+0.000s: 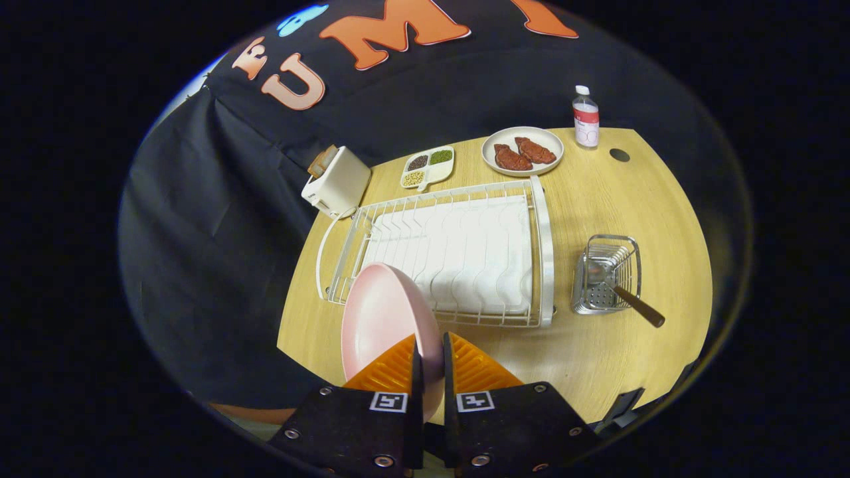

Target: Take the plate from the dish rack, then take the spoon from the basket and place it into the plate.

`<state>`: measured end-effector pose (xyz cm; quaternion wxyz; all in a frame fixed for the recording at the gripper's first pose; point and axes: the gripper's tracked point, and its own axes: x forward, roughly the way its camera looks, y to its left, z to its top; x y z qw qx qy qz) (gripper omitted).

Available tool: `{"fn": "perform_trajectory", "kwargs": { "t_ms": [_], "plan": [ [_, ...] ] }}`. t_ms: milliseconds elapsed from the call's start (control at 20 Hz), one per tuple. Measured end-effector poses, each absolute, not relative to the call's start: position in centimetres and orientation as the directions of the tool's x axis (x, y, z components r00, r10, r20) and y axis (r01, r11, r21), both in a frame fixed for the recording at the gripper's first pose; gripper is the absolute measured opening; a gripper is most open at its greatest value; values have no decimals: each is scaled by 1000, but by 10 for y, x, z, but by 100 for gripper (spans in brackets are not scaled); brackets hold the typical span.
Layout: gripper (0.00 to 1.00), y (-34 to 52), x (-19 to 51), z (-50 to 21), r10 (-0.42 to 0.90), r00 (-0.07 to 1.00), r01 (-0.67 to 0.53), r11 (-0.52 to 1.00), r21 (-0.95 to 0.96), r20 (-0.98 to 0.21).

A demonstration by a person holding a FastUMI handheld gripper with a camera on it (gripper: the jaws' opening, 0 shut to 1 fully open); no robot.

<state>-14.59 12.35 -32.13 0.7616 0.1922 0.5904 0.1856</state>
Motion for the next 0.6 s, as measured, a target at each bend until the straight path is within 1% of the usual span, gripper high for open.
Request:
{"fn": "perform_trajectory", "kwargs": {
  "t_ms": [350, 600],
  "plan": [
    [13, 108, -188, -358, 520, 231, -24, 848, 530, -822],
    [13, 96, -216, -396, 501, 184, 7, 860, 510, -846]
  ]
}}
